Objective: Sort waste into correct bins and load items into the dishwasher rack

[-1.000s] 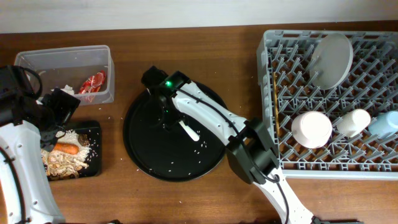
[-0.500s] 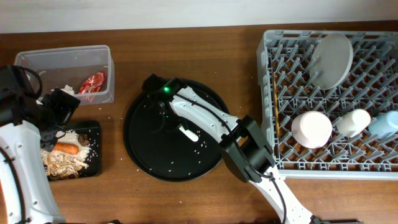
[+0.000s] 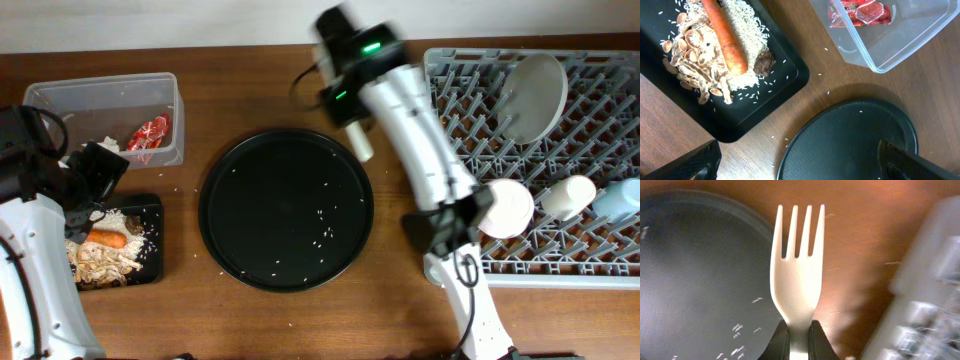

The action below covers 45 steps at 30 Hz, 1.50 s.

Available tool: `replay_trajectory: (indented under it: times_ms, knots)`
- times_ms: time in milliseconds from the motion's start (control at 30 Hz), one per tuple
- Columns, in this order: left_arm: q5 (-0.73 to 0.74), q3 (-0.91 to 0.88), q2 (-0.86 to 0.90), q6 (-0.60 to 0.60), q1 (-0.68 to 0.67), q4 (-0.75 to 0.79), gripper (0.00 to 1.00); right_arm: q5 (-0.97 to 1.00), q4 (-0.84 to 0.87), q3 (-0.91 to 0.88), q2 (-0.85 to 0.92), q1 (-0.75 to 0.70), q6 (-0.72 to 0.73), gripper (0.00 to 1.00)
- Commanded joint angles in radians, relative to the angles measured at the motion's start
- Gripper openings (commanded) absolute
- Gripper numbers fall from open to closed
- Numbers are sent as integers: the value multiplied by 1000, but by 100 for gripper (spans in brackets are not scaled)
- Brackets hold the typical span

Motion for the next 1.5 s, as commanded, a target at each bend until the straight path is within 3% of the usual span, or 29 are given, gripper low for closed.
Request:
replay_trajectory:
  times_ms: [0,200,367,433,500,567,700,900,933,967,1167,1333,1467]
  knots:
    - [-7,-5,-2,-10,4,-1,99,20,-12,76,-29,-198,4,4]
    - [-7,-5,-2,-10,5,-1,99,13,-11,-46,-26,-424,-25,5]
    - [-7,-5,-2,-10,4,-1,99,-29,46,-220,-25,-420,-60,5]
    - [-7,-5,-2,-10,4,-2,99,-29,69,-264,-25,-409,-60,11]
    - [-7,-5,-2,-10,4,-3,99,-29,78,-280,-25,-402,-59,29]
    - [-7,-5,-2,-10,4,-4,99,-29,70,-280,-25,-402,-59,32]
    - [-7,-5,-2,-10,4,-4,99,-28,3,-280,-33,-393,-10,53]
    - [-7,-5,-2,-10,4,-5,99,-108,-12,-322,-284,-336,77,57]
    - [-7,-5,-2,-10,4,-5,99,-94,-12,-362,-349,-317,77,61]
    - [-7,-5,-2,-10,4,-5,99,-62,-12,-428,-428,-297,77,99]
    - [-7,-5,-2,-10,4,-5,99,-25,-12,-1025,-840,-274,131,99]
    - [-7,-5,-2,-10,4,-5,99,-187,-12,-1209,-896,-274,171,99]
    - [-7,-5,-2,-10,4,-5,99,-226,-12,-1248,-894,-274,171,99]
